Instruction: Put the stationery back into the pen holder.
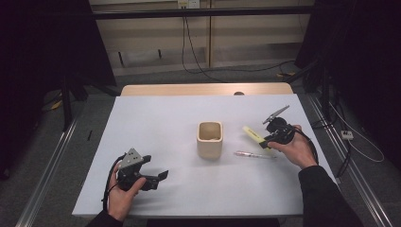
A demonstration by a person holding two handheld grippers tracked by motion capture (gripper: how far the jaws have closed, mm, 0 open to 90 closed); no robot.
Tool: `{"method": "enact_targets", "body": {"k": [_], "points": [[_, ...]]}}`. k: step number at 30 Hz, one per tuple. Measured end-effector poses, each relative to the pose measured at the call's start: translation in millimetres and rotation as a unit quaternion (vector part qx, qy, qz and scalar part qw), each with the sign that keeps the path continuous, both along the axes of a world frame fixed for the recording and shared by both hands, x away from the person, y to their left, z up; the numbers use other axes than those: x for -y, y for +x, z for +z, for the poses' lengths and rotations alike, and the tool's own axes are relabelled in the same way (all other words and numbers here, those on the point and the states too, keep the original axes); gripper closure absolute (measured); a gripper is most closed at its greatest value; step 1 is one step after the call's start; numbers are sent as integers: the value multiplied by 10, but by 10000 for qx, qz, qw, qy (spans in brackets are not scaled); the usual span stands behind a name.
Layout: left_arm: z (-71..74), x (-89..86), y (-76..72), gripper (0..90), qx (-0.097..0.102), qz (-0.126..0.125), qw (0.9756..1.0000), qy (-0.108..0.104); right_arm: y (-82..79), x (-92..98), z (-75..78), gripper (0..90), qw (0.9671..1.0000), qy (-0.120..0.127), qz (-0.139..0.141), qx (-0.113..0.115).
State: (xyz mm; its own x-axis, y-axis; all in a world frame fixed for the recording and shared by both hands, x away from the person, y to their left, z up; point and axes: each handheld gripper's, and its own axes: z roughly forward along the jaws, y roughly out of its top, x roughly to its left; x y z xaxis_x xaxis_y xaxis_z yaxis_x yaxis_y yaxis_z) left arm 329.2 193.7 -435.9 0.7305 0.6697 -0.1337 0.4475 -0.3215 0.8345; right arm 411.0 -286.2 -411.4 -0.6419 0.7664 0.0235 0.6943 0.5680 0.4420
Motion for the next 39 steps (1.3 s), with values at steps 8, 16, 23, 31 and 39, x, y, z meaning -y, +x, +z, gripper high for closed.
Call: {"method": "enact_targets", "body": {"k": [8,16,23,31,39], "points": [[4,2,0,98,-4,-3,10000,8,-133,43,104,676,9998,145,-2,113],[7,7,1,98,-1,-12,10000,29,-338,-21,140,676,9993,259,212,138],[9,9,-1,98,7,-19,10000,17,-505,-100,106,676,9987,350,374,76],[22,29,-14,97,92,-83,9998,139,-678,-267,51,676,9971,357,674,-27],[32,90,-50,82,227,-312,9988,304,-822,-381,4,676,9955,402,847,-120]]}}
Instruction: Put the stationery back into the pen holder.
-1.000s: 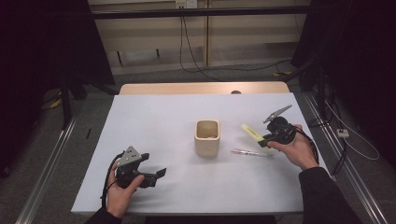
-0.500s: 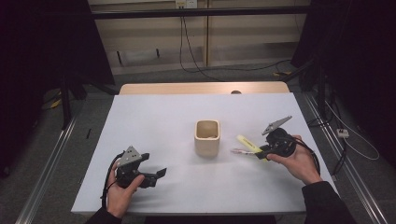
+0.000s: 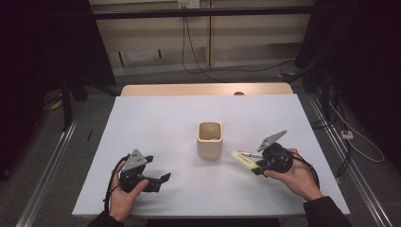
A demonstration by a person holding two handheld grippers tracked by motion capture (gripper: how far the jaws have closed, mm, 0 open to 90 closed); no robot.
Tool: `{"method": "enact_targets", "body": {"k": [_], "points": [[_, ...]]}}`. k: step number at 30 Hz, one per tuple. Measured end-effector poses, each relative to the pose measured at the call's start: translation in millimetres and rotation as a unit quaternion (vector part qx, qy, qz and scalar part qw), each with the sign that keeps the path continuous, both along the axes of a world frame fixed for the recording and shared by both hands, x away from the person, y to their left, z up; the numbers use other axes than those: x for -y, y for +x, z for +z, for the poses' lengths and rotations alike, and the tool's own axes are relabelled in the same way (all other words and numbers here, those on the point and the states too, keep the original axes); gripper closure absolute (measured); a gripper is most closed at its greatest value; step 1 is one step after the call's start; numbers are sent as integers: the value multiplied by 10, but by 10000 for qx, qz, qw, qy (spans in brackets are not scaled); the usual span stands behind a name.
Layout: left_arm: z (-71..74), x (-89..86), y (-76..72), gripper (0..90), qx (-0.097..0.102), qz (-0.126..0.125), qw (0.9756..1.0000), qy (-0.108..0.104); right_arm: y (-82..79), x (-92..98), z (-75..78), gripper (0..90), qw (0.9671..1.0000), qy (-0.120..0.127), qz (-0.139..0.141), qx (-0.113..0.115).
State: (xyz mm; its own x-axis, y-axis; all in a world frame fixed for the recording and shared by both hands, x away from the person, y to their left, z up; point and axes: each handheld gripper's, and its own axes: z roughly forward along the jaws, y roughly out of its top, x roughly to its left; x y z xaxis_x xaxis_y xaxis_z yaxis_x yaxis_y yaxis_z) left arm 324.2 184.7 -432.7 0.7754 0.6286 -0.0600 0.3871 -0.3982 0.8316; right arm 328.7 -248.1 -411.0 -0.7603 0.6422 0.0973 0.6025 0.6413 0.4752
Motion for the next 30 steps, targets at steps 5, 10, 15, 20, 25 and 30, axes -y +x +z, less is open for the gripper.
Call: {"method": "enact_targets", "body": {"k": [5,10,15,20,25,30], "points": [[10,43,-25,78,95,-93,9999,107,-66,-96,-10,676,9998,28,166,-75],[23,92,-37,78,188,-131,9995,197,-104,-201,-21,676,9995,28,300,-101],[38,189,-32,77,391,-261,9985,290,-104,-301,-58,676,9989,8,454,-118],[50,363,-20,70,422,-502,9971,376,-89,-390,-65,676,9982,25,580,-164],[87,522,-29,67,660,-626,9937,650,-74,-460,-80,676,9976,24,668,-182],[86,719,-25,65,665,-1070,9867,1029,-60,-498,-83,676,9969,37,756,-219]]}}
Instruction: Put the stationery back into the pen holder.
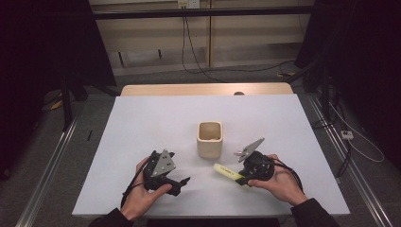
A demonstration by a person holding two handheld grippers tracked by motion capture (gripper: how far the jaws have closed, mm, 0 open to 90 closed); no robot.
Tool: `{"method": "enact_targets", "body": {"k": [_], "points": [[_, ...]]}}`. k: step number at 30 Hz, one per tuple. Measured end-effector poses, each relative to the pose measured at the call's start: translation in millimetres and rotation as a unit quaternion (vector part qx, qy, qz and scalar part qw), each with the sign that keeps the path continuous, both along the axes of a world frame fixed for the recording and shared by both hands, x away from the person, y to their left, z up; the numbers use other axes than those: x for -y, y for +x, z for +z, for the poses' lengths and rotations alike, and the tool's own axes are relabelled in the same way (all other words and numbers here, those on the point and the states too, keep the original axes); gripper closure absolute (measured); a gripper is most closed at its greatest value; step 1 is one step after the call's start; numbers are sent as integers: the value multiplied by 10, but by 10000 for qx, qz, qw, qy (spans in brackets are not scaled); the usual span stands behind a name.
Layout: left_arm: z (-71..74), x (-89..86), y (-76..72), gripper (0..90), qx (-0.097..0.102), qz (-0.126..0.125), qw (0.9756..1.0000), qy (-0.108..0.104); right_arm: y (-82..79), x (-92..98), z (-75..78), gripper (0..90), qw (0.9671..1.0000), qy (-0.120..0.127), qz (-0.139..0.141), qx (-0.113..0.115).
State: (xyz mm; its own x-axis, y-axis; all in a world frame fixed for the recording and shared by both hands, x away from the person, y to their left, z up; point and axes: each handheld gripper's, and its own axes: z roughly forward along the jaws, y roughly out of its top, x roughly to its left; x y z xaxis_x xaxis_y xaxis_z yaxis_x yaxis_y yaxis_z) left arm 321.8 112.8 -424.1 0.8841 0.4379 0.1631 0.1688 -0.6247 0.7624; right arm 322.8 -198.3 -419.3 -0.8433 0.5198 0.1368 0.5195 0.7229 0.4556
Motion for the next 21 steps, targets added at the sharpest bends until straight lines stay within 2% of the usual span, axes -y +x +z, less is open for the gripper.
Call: {"method": "enact_targets", "body": {"k": [2,7,9,10,12,17,21], "points": [[-8,74,1,65,87,-138,9997,157,4,-27,6,676,10000,16,-3,2],[-13,201,6,65,149,-358,9988,304,19,-91,26,676,9999,65,98,24],[-3,237,6,67,302,-427,9975,469,24,-115,35,676,9999,72,143,29],[-3,260,3,67,377,-462,9969,507,28,-125,41,676,9998,78,163,35],[-8,298,-3,72,374,-497,9969,488,42,-146,46,676,9998,102,183,46],[-5,389,-24,95,702,-691,9923,754,77,-193,69,676,9997,118,202,55],[8,447,-15,97,847,-722,9900,865,96,-218,107,676,9996,142,249,82]]}}
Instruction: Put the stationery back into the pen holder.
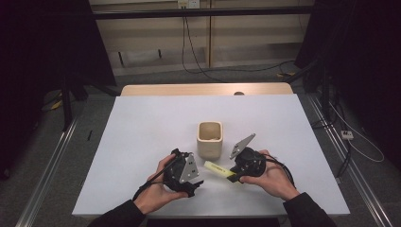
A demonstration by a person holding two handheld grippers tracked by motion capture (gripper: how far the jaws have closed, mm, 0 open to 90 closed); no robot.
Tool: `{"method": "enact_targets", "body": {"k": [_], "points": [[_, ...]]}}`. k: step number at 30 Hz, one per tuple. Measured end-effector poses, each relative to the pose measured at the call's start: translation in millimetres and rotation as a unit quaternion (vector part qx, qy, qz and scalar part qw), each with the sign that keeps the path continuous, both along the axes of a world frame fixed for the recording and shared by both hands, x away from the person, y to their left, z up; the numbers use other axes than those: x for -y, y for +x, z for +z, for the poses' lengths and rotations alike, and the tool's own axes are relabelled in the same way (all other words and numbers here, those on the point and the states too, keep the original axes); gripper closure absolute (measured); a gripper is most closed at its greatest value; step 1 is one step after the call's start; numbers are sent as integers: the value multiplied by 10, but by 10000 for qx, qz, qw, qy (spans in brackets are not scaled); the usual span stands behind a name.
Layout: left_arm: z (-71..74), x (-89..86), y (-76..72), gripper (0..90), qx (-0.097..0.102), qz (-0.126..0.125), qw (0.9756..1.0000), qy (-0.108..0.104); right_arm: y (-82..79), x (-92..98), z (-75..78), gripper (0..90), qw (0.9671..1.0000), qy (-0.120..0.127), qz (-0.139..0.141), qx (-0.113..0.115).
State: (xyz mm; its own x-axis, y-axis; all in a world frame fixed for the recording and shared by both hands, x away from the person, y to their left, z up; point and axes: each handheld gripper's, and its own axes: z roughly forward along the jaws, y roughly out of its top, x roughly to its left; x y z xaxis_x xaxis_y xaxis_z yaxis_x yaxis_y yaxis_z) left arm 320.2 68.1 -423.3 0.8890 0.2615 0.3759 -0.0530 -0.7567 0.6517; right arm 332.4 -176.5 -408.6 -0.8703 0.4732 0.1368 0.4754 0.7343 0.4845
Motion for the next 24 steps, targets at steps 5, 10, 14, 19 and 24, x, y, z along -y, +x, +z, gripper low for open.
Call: {"method": "enact_targets", "body": {"k": [5,10,14,19,24], "points": [[-27,47,-64,103,346,-23,9991,257,0,-23,-16,675,10000,38,4,-38],[-40,59,-124,124,781,-100,9954,547,19,-55,-2,676,10000,49,57,-54],[-77,85,-187,159,1206,-87,9910,569,47,-118,64,676,9999,39,117,-13],[-69,88,-259,218,1694,-265,9818,815,95,-214,107,675,9997,-15,228,-27],[-128,117,-312,323,1975,-443,9728,1122,109,-330,141,676,9993,-43,359,-60]]}}
